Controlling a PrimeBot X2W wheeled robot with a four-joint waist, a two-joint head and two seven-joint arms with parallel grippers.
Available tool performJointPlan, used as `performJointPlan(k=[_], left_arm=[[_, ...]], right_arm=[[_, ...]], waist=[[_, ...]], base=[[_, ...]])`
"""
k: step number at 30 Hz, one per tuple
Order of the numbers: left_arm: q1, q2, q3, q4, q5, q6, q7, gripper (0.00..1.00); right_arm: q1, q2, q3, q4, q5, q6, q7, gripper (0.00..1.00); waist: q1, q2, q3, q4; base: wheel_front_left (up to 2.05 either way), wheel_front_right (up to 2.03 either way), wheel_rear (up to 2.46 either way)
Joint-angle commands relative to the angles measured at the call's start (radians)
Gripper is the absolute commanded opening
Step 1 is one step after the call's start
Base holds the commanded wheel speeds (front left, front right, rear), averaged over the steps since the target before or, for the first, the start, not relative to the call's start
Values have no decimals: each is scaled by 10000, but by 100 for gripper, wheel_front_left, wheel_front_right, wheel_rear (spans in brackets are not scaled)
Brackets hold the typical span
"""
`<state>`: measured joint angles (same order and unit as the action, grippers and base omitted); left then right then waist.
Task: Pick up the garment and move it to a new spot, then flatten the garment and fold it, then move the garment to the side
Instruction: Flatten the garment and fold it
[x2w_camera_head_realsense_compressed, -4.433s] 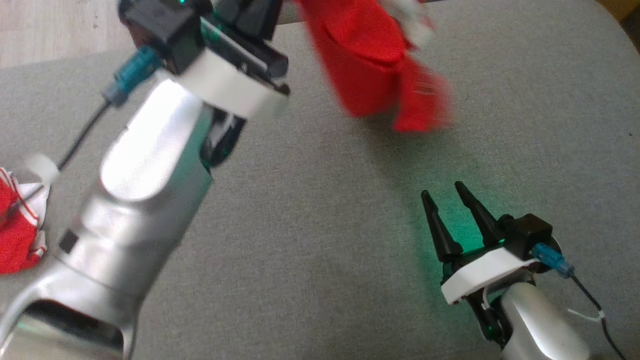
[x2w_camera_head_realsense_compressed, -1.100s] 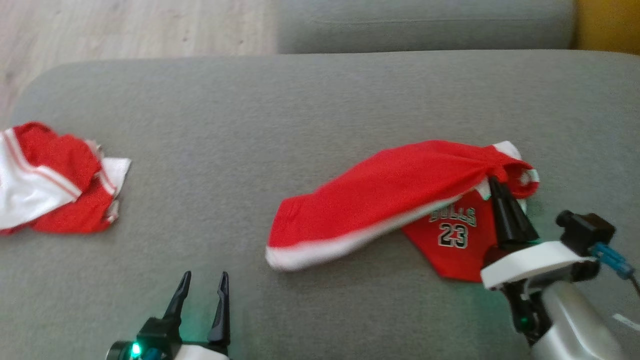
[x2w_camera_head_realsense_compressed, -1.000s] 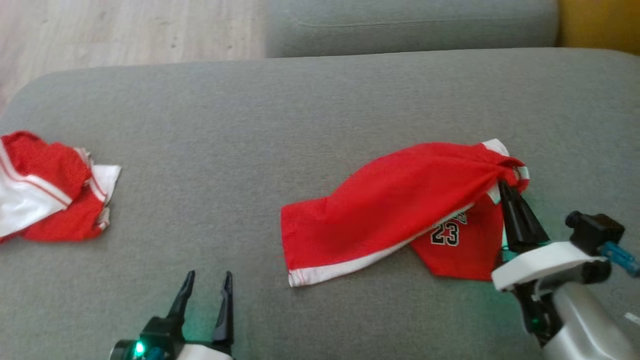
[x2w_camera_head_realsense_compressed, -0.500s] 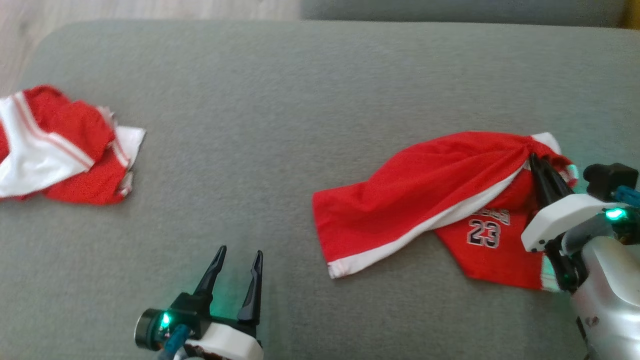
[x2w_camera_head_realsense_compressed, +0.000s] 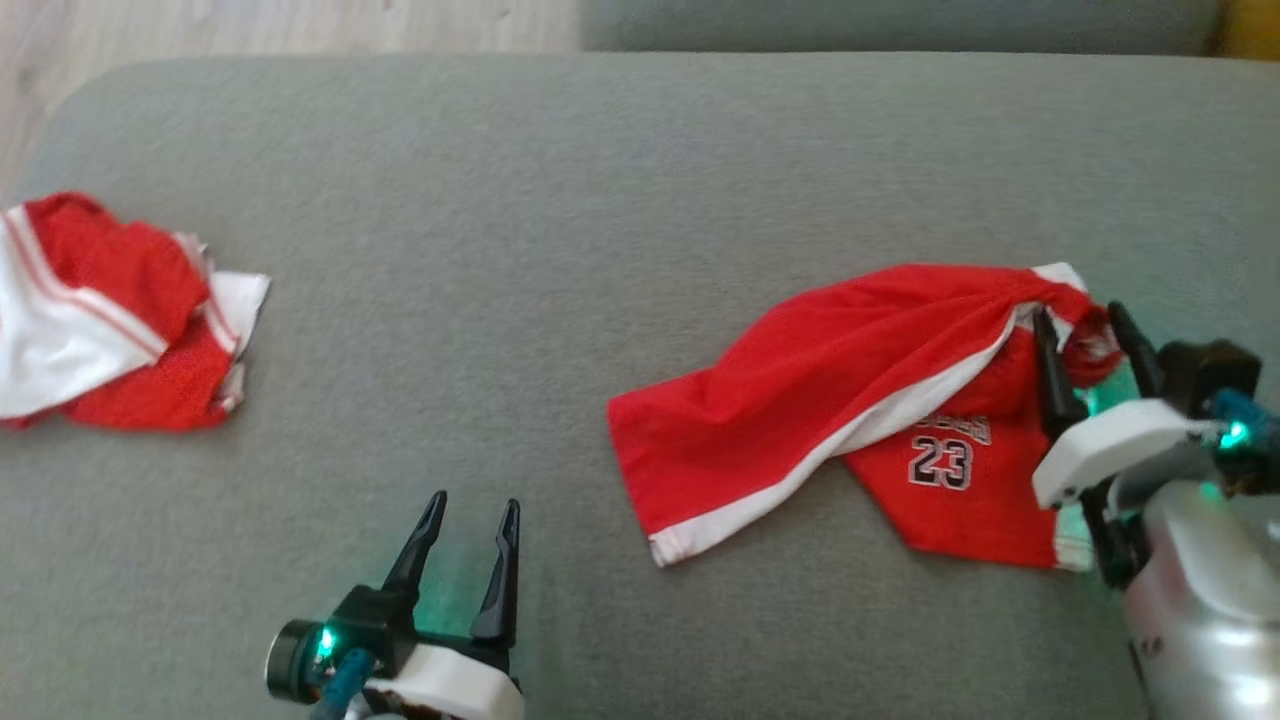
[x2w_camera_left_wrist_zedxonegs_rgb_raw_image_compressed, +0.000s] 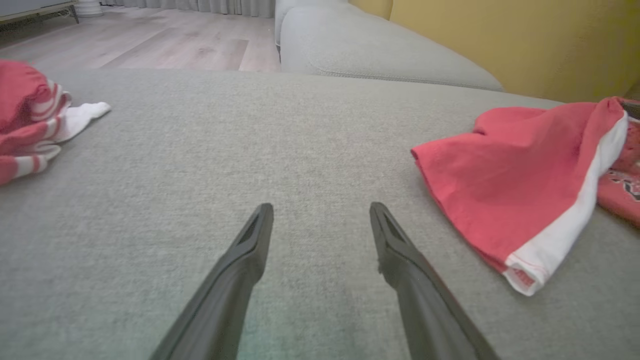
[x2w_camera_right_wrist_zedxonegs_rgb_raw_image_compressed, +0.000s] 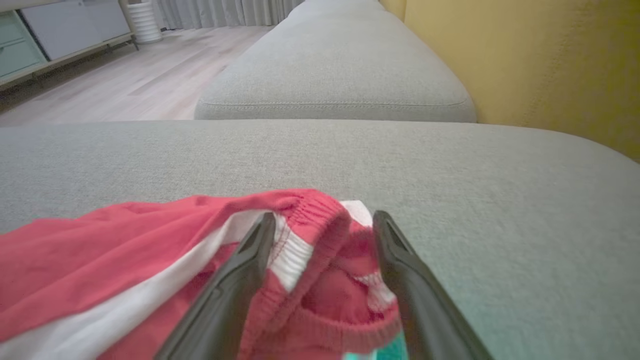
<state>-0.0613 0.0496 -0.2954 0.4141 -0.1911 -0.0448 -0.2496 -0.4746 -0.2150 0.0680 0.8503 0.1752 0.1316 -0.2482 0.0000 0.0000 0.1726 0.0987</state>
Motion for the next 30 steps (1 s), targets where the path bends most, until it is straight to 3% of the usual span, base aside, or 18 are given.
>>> performJointPlan(k=[1,6,11,21,26,27,28,29,30], left_arm=[[-189,7,249,-314,-125,-37,-122,100],[-233,7,17,-371,-410,-210,-122,100],[-338,7,-904,142,-891,-682,-122,100],[-1014,7,-3025,1388,-2555,-855,-122,100],[-1212,7,-3411,1751,-3110,-857,-122,97],[-1254,7,-3431,1815,-3159,-857,-122,62],[-1316,7,-3361,1815,-3155,-857,-122,20],[-1352,7,-3258,1775,-3151,-857,-122,0],[-1372,7,-3148,1723,-3129,-857,-122,0]], right_arm=[[242,107,101,-400,-106,-9,-125,100],[1053,380,-314,-2044,-444,-9,-132,100],[2006,848,-778,-3744,-804,-9,-133,100],[2436,1069,-544,-4171,-875,-9,-134,100],[2488,995,-560,-4155,-857,-9,-135,100],[2490,991,-558,-4148,-849,-9,-135,100],[2485,987,-558,-4150,-838,-9,-135,100],[2478,985,-552,-4156,-829,-9,-135,100],[2474,991,-531,-4165,-807,-9,-135,100]], waist=[[0,0,-233,-317],[0,0,-366,-729],[0,0,-292,-1017],[0,0,8,-1535],[0,0,-10,-1607],[0,0,-6,-1613],[0,0,-3,-1607],[0,0,-6,-1597],[0,0,-12,-1583]], base=[[0,0,0],[0,0,0],[0,0,0],[0,0,0],[0,0,0],[0,0,0],[0,0,0],[0,0,0],[0,0,0]])
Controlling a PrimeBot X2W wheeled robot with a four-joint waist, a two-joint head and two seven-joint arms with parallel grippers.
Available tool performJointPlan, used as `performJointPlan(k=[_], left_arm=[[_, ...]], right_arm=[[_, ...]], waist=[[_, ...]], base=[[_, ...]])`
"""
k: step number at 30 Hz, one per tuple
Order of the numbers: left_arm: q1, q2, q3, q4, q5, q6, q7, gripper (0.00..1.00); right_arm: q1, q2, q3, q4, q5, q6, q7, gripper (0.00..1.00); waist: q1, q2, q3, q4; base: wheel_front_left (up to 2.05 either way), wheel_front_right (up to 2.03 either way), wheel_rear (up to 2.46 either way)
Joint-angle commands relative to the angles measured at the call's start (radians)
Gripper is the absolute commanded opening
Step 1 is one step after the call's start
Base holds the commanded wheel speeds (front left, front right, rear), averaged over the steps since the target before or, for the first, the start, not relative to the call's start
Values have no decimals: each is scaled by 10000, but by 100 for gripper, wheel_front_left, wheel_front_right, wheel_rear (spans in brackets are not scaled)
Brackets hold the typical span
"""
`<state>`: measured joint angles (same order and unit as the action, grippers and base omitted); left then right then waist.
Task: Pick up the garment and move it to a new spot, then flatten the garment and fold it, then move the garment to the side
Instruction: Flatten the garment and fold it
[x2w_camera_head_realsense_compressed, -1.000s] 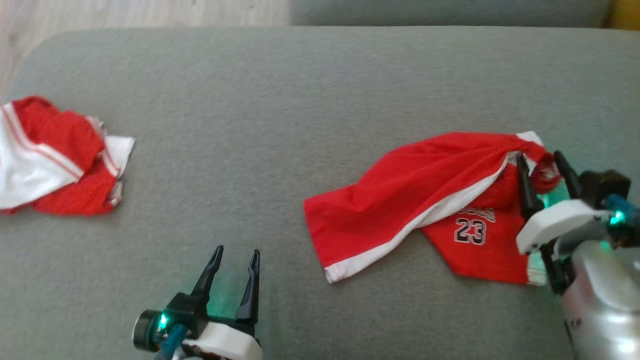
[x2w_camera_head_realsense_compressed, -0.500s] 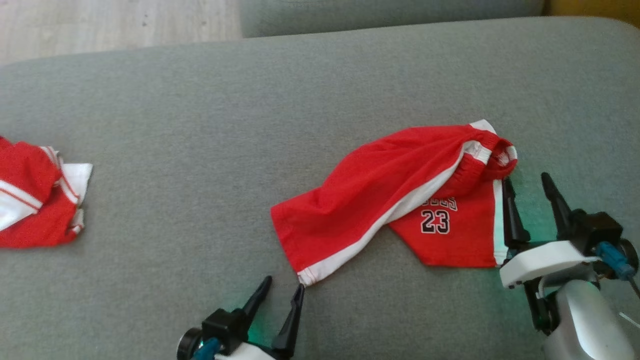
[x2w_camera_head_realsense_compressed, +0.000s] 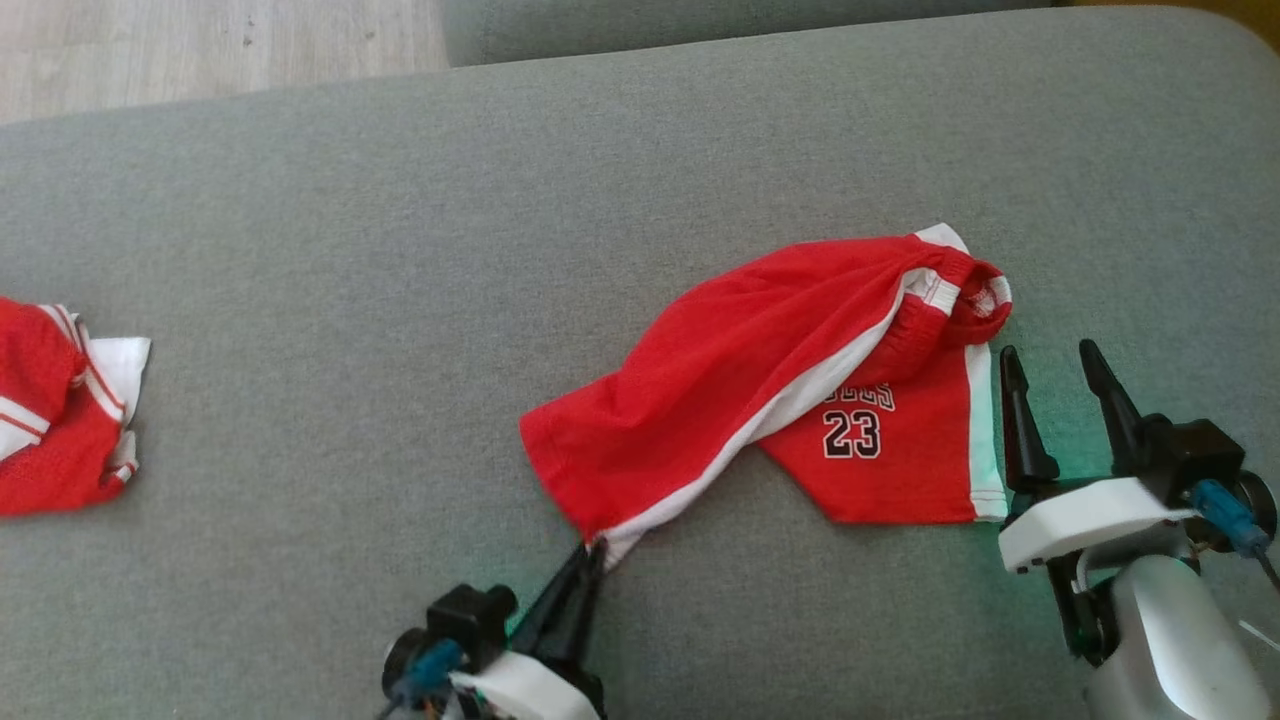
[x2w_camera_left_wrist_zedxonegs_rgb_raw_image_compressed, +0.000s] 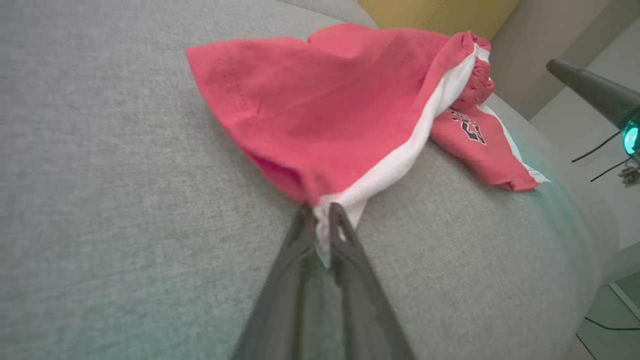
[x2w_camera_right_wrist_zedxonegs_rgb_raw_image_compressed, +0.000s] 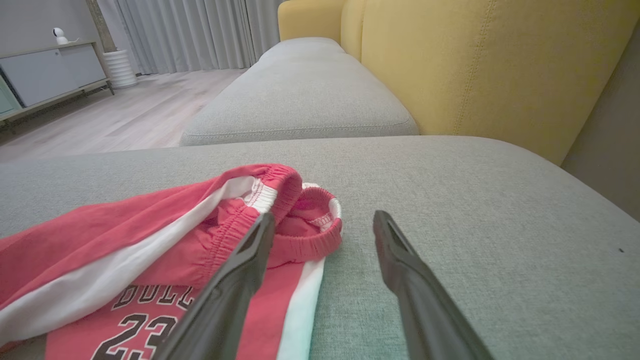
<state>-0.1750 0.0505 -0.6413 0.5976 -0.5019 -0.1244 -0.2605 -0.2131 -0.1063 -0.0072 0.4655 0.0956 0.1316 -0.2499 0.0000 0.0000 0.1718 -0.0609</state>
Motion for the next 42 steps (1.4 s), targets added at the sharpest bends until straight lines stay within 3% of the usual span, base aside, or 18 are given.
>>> performJointPlan(k=[1,7,12,14,15,16,26,33,42], left_arm=[[-248,-2,498,-223,19,-62,-13,0],[-198,31,2407,-1097,463,-62,-13,0],[-656,412,3853,-1371,1232,-62,-13,0],[-811,541,4123,-1148,1461,-62,-13,45],[-876,572,4268,-1035,1567,-63,-13,81],[-920,589,4400,-939,1691,-63,-13,100],[374,238,5647,-1801,3392,556,-13,100],[1653,22,5524,-2390,3705,526,-13,100],[1700,0,5130,-2764,3700,608,-13,100]], right_arm=[[-142,-88,239,-323,19,-9,-118,100],[-115,-17,287,-297,182,-9,-118,100],[-135,101,438,-201,338,-9,-118,100],[-143,158,553,-195,423,-9,-118,100],[-144,179,597,-191,460,-9,-118,100],[-140,204,649,-206,510,-9,-118,100],[321,390,794,-1169,552,-9,-118,100],[974,365,1504,-874,841,-9,-118,100],[992,103,2256,-225,1536,-9,-118,100]], waist=[[0,0,-8,30],[0,0,-36,169],[0,0,-38,252],[0,0,-45,246],[0,0,-53,243],[0,0,-63,240],[0,0,-382,349],[0,0,-665,594],[0,0,-667,895]], base=[[0,0,0],[0,0,0],[0,0,0],[0,0,0],[0,0,0],[0,0,0],[0,0,0],[0,0,0],[0,0,0]])
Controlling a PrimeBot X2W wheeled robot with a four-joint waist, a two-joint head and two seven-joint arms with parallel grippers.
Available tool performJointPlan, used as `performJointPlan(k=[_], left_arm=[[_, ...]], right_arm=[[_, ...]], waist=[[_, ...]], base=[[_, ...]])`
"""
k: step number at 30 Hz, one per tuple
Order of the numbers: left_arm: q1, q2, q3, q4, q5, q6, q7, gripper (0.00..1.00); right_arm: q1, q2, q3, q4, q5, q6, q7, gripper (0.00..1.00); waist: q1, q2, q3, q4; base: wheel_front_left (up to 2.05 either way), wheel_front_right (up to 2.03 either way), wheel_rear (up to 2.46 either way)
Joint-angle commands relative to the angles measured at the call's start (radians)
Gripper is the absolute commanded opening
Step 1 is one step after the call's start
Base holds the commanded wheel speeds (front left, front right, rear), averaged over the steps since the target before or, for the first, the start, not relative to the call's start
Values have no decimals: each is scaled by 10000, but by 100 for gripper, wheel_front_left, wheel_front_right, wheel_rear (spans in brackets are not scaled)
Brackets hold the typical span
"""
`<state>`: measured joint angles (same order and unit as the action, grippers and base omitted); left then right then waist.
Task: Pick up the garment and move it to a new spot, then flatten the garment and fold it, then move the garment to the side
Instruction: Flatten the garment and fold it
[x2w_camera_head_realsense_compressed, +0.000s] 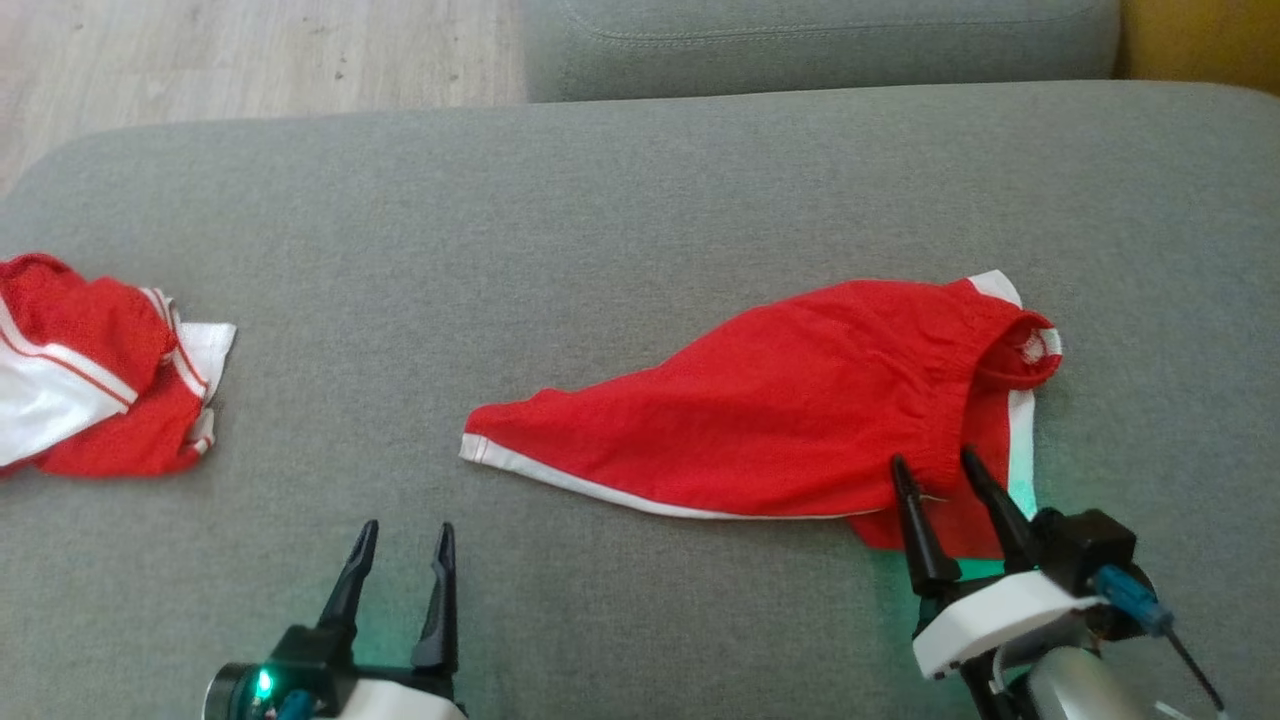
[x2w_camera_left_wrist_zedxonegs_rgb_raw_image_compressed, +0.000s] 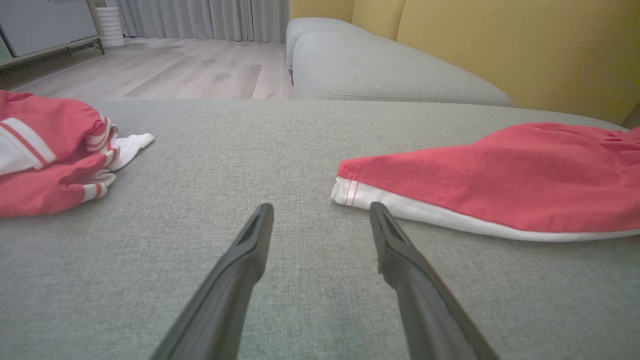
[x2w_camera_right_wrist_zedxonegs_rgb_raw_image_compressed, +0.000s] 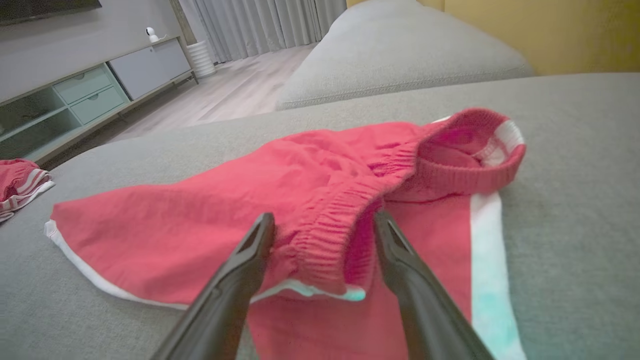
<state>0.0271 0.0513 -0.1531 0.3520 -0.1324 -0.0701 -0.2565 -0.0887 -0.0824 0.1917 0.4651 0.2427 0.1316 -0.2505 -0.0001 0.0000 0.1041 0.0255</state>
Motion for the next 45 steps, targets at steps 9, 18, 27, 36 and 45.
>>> performJointPlan(k=[9,18,27,36,45], left_arm=[[-389,-9,-98,-440,-129,105,-53,100],[-736,-10,-577,-306,-188,29,-53,100],[-707,-10,-738,-94,-289,95,-53,100],[-364,-10,-224,-22,-242,156,-53,100],[-73,-10,310,-135,-25,153,-53,100]], right_arm=[[-625,-366,525,-282,768,-9,-112,0],[-1978,-633,-235,1396,844,-9,-112,0],[-2743,-509,-661,3447,-79,-9,-112,100],[-1567,-361,-1064,2118,-429,-9,-112,100],[-432,-212,-1350,241,-569,-9,-113,100]], waist=[[1,0,229,354],[1,0,729,1016],[1,0,652,1337],[1,0,-134,693],[1,0,-626,316]], base=[[0,0,0],[0,0,0],[0,0,0],[0,0,0],[0,0,0]])
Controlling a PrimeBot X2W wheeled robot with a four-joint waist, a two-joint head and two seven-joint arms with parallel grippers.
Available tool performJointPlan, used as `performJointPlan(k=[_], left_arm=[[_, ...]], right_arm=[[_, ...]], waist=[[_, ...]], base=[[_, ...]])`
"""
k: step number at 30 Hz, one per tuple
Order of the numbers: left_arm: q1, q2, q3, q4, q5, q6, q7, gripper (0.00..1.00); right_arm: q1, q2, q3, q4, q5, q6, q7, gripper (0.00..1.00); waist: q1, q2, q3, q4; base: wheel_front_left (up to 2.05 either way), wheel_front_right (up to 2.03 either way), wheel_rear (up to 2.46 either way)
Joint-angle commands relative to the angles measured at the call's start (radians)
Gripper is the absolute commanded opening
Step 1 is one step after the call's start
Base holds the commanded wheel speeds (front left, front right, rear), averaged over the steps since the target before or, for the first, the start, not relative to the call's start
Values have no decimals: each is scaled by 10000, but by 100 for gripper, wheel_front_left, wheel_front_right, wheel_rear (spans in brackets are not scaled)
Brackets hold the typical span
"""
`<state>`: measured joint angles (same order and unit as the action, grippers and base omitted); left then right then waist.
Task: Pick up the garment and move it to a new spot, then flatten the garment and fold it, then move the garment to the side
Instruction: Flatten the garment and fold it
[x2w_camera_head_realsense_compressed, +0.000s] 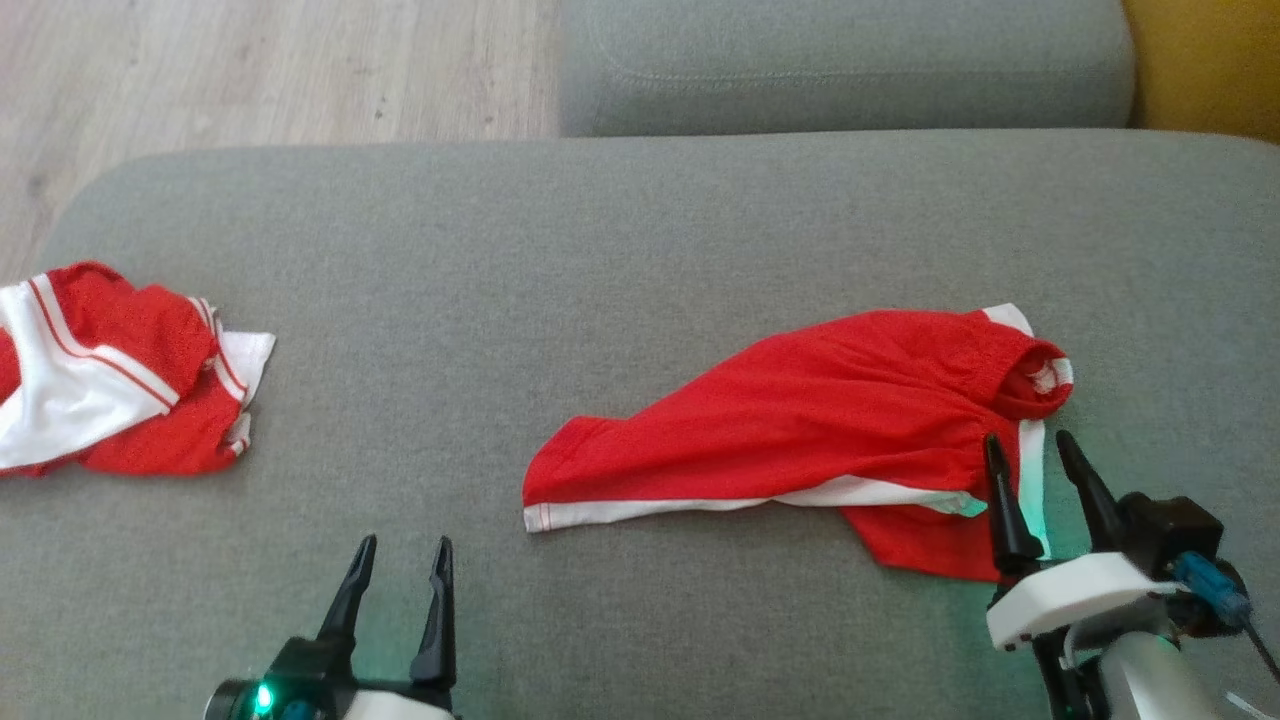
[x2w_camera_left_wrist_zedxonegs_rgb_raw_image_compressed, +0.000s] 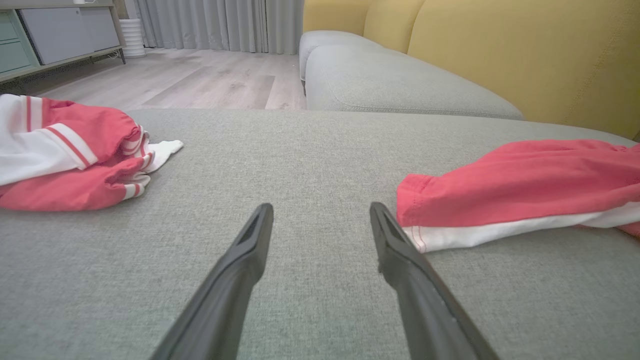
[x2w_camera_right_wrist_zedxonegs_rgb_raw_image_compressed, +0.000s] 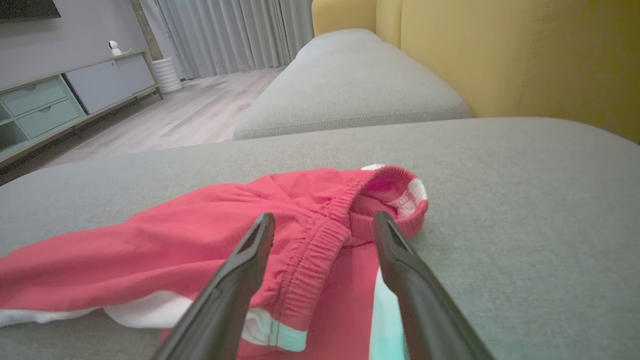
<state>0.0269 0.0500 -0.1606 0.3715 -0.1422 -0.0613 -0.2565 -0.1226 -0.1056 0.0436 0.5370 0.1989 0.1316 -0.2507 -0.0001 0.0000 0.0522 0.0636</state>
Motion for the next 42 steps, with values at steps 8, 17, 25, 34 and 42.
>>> performJointPlan(k=[8,17,25,34,42], left_arm=[[250,3,751,-827,422,244,-53,100],[371,3,677,-993,440,288,-53,100],[55,3,319,-933,324,245,-53,100],[-167,3,66,-916,199,312,-53,100],[-252,3,-1,-865,115,339,-53,100]], right_arm=[[528,239,22,-2068,-869,-9,-111,100],[785,289,173,-1773,-1059,-9,-111,100],[281,-122,582,-164,-1003,-9,-111,100],[-294,-374,844,350,-869,-9,-111,100],[-310,-494,1219,371,-679,-9,-111,99]], waist=[[1,0,-417,-116],[1,0,-419,-100],[1,0,143,9],[1,0,538,221],[1,0,632,202]], base=[[0,0,0],[0,0,0],[0,0,0],[0,0,0],[0,0,0]])
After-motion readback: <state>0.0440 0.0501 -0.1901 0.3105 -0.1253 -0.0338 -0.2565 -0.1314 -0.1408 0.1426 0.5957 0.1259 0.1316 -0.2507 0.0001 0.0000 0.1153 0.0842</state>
